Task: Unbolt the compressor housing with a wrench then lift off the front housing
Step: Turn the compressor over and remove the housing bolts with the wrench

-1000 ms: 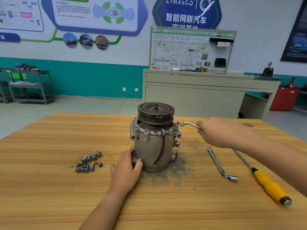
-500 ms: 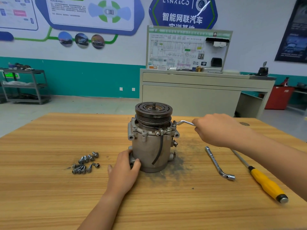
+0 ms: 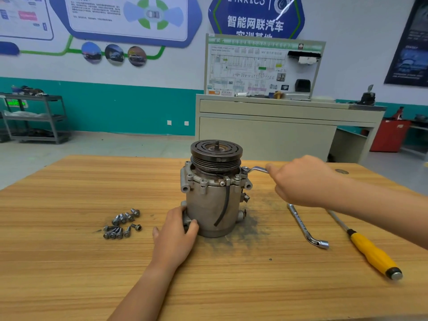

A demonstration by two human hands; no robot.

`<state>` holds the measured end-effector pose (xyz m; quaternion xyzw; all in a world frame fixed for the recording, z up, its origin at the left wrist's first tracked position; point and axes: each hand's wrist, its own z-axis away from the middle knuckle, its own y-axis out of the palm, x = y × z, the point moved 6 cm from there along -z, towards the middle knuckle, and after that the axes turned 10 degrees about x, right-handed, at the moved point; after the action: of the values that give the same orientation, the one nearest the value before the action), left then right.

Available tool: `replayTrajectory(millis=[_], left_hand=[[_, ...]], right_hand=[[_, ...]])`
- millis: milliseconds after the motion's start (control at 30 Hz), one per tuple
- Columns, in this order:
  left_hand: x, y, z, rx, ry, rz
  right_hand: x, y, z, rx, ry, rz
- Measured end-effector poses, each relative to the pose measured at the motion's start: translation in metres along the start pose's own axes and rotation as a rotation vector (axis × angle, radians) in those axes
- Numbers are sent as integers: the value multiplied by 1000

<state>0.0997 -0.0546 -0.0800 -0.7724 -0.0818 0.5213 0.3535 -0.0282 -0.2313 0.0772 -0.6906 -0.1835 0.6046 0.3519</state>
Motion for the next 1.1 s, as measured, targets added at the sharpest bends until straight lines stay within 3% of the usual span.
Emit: replayTrajectory(millis=[233,500,567,667,767,967,1100], left_hand=[[-1,-1,-1,4,-2,5],[-3,-1,2,-9,1,-6],[-3,-2,2,-2,-1,-22],[-2,-1,0,-6,-3,-26],[-2,0,0,2,1,-24],[-3,-1,0,-1,-4,-46],[-4,-1,2,4,1,-58]], right_hand=[[-19,2,-46,0,79,26],[-3,17,-97,-260,48,-169],[-14,22,-88,-316,125,-317],[-39,24,-55,-447,297,-724],[-42,20,-24,-393,283,-855],[-8,6,15,-42,178,-520],[6,-3,14,8,140,-456]])
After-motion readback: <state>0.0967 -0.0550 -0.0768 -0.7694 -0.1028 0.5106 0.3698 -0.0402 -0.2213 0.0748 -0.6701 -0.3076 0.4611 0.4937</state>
